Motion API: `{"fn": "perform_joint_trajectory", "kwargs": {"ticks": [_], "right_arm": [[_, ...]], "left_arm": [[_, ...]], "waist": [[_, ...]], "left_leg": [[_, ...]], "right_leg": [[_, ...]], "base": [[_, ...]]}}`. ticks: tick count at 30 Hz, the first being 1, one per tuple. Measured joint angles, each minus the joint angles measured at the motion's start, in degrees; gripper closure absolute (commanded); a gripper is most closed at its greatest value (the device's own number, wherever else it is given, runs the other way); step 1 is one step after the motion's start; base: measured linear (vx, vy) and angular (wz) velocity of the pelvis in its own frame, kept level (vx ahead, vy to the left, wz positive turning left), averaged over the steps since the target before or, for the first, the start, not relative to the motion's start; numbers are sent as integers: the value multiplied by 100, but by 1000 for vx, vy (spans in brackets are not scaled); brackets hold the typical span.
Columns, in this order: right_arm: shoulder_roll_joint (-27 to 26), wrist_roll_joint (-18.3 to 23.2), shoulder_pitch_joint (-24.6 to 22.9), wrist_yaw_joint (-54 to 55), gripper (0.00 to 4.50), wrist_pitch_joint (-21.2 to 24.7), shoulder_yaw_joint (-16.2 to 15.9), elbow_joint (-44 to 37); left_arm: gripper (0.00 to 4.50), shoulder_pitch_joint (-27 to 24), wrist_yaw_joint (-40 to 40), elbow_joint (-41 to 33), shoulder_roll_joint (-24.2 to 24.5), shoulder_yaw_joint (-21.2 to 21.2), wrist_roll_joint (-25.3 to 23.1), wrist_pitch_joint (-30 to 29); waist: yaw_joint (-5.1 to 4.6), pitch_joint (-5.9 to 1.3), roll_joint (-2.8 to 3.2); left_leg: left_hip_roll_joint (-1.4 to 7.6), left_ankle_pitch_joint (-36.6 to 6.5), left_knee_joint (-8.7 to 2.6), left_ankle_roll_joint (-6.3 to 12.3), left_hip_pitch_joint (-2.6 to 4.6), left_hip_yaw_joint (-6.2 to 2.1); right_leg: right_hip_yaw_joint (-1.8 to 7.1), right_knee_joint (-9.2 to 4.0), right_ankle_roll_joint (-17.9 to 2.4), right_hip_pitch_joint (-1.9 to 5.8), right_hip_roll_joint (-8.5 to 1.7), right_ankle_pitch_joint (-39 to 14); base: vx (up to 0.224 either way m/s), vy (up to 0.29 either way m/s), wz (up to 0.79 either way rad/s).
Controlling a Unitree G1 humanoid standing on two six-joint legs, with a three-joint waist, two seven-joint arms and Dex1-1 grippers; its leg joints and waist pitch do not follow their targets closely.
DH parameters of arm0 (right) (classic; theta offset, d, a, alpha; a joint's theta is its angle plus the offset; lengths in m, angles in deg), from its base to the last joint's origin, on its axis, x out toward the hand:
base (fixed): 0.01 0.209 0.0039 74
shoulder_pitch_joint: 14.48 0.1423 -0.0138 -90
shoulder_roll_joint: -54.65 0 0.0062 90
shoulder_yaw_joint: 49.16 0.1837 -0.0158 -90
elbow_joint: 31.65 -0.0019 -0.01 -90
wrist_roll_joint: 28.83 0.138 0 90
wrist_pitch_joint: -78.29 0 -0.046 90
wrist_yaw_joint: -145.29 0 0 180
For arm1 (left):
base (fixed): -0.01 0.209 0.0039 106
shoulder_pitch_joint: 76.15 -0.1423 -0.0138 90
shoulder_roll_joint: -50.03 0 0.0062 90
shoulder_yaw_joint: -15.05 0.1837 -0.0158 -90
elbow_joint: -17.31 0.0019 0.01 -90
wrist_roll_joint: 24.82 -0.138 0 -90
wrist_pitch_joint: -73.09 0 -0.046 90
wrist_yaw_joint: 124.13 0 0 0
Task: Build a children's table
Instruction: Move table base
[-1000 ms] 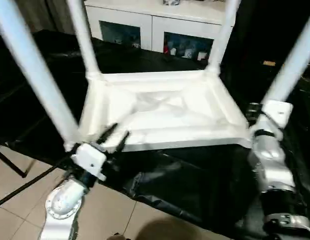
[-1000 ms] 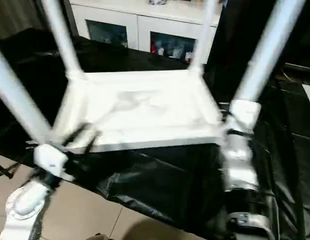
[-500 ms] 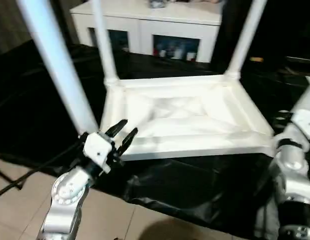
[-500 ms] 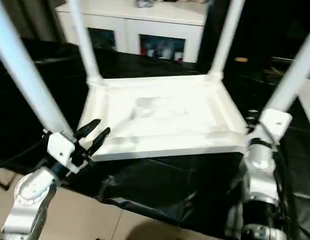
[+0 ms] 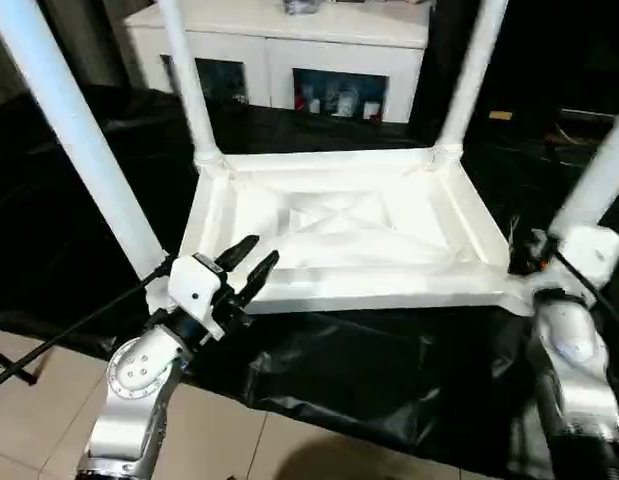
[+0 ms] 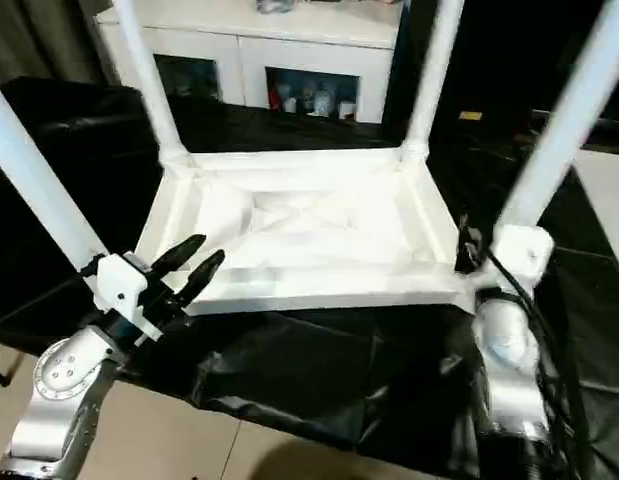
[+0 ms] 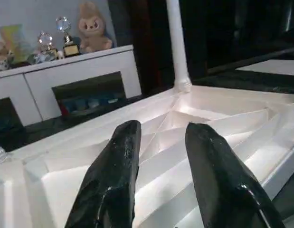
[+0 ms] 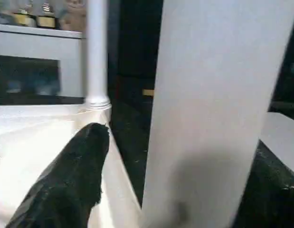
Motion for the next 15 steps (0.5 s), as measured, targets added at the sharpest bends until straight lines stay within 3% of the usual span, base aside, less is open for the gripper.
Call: {"fn": "perform_joint_trajectory", "kwargs": {"ticks": [8, 15], "right_arm": [[154, 466, -630, -541, 34, -242, 265, -521], [79, 274, -1227, -292, 34, -664, 491, -946]], "left_arm": [[270, -97, -51, -35, 56, 33, 80, -195], [270, -249, -167, -114, 142, 30, 215, -348]], "waist": [[31, 2, -5], [39, 2, -9]], "left_leg": [[-1, 0, 0, 1, 2, 0], [-1, -1, -3, 0, 2, -2]], "right_leg": [[1, -9, 6, 3, -1, -4], [1, -10, 37, 4, -1, -22]], "base": [[0, 0, 0], [0, 0, 0]]}}
